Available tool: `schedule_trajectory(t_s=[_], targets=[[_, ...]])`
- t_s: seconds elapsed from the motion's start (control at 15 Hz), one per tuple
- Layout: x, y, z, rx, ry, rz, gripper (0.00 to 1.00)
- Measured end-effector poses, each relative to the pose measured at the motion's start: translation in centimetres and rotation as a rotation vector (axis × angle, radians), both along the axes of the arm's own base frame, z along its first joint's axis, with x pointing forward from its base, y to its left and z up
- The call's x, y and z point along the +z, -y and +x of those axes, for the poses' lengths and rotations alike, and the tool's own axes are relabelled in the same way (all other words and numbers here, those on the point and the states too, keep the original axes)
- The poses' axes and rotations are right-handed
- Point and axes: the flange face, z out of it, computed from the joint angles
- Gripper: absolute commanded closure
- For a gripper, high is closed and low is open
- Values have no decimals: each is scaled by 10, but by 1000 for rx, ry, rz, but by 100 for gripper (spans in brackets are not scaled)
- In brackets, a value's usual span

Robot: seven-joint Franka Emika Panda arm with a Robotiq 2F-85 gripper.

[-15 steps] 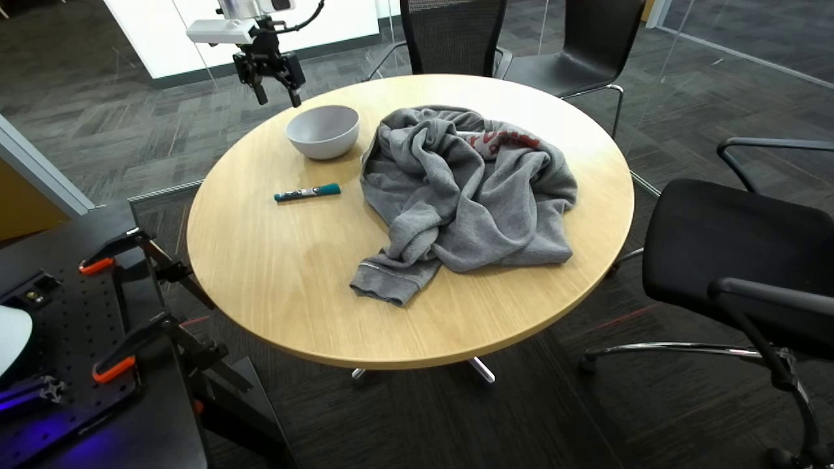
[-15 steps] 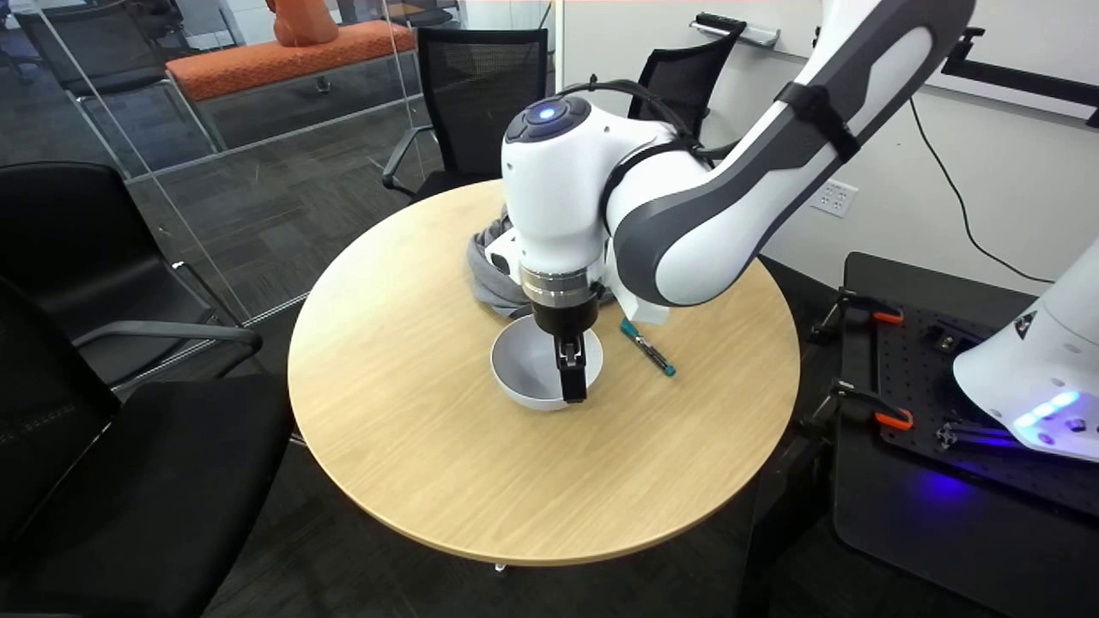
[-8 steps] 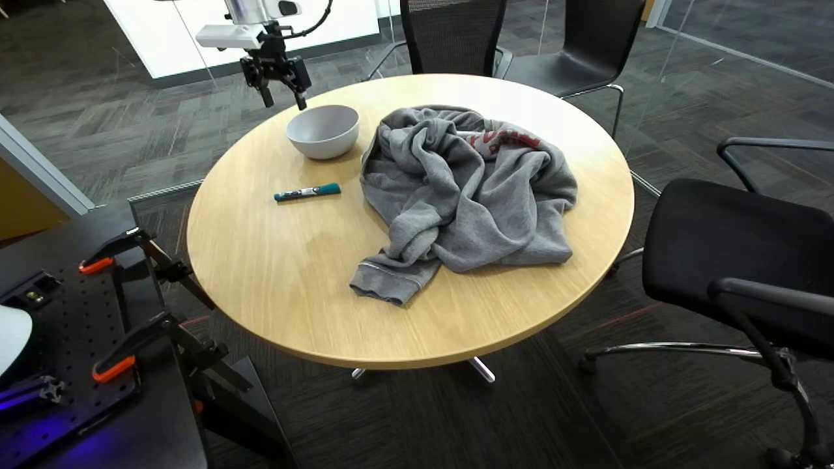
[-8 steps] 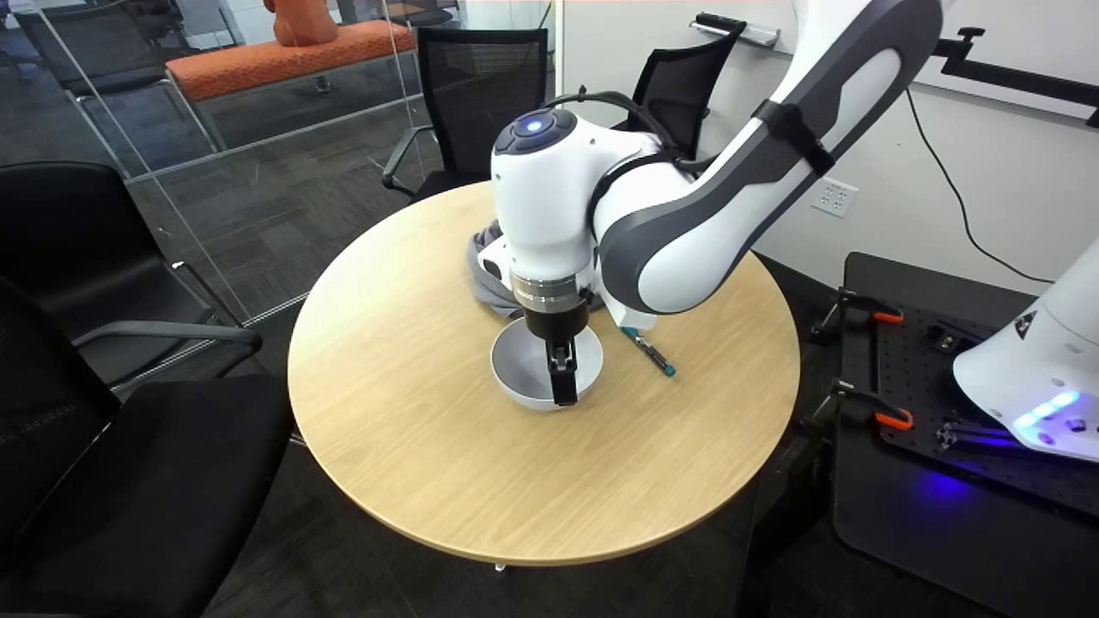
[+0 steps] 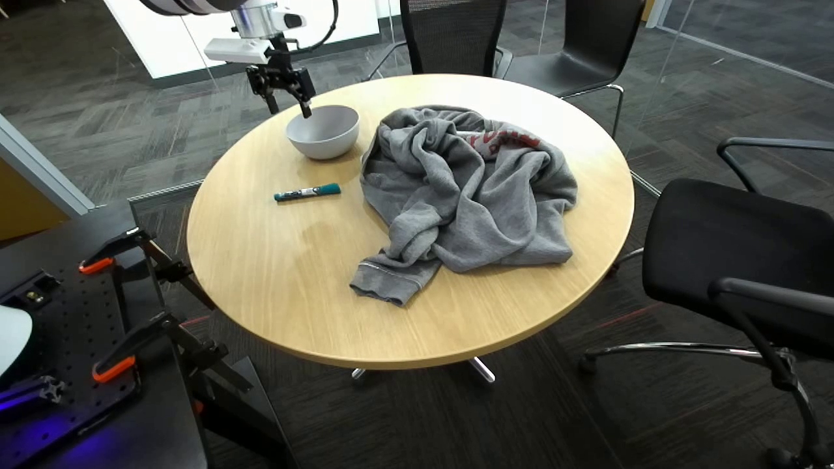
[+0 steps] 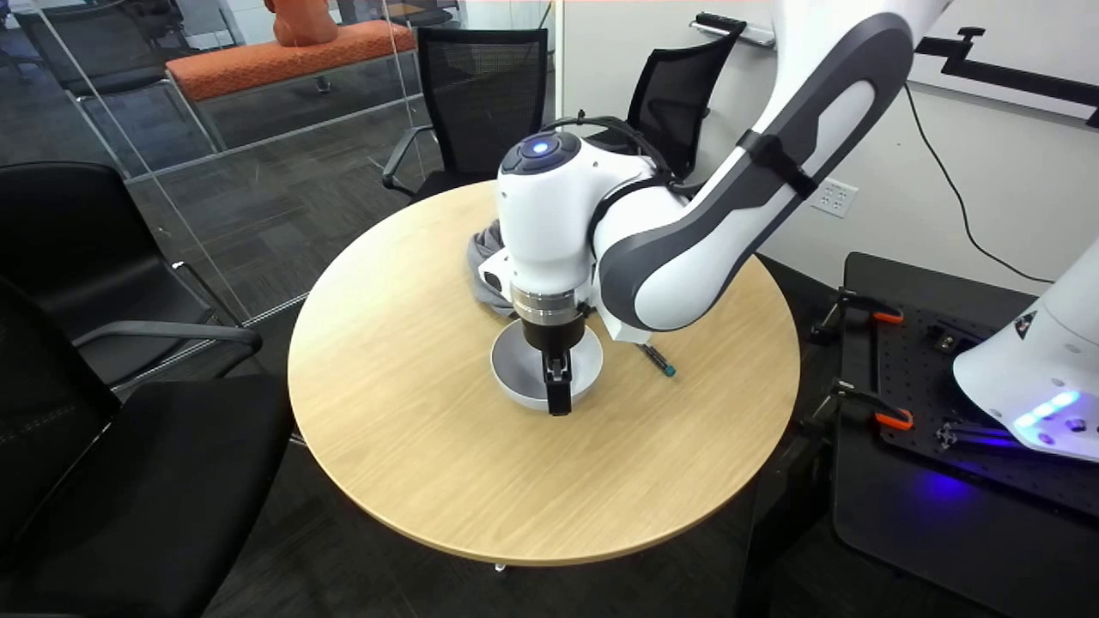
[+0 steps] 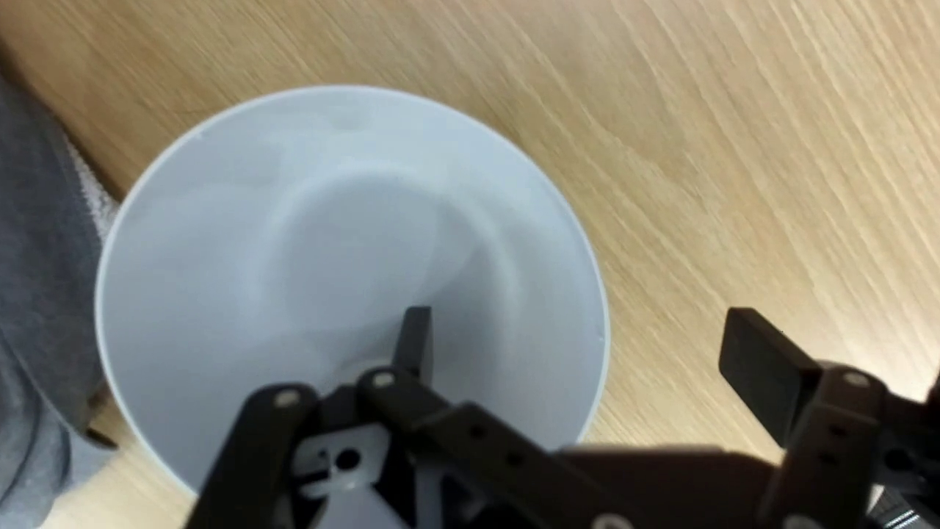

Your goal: Slide the bowl to the left then put the pen inside the bowl

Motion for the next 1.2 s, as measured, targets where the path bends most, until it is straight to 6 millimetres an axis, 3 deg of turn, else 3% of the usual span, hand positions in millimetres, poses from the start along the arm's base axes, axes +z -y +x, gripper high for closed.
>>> schedule_trajectory(t_s=[0.27, 0.33, 0.47, 1.07, 1.2], targets=[[-17, 5, 8, -5, 43, 43, 1], [-22, 7, 10, -8, 45, 49, 26], [-28, 9, 15, -18, 43, 55, 29], [-40, -3, 29, -4, 49, 79, 98], [-42, -12, 30, 18, 43, 86, 100]])
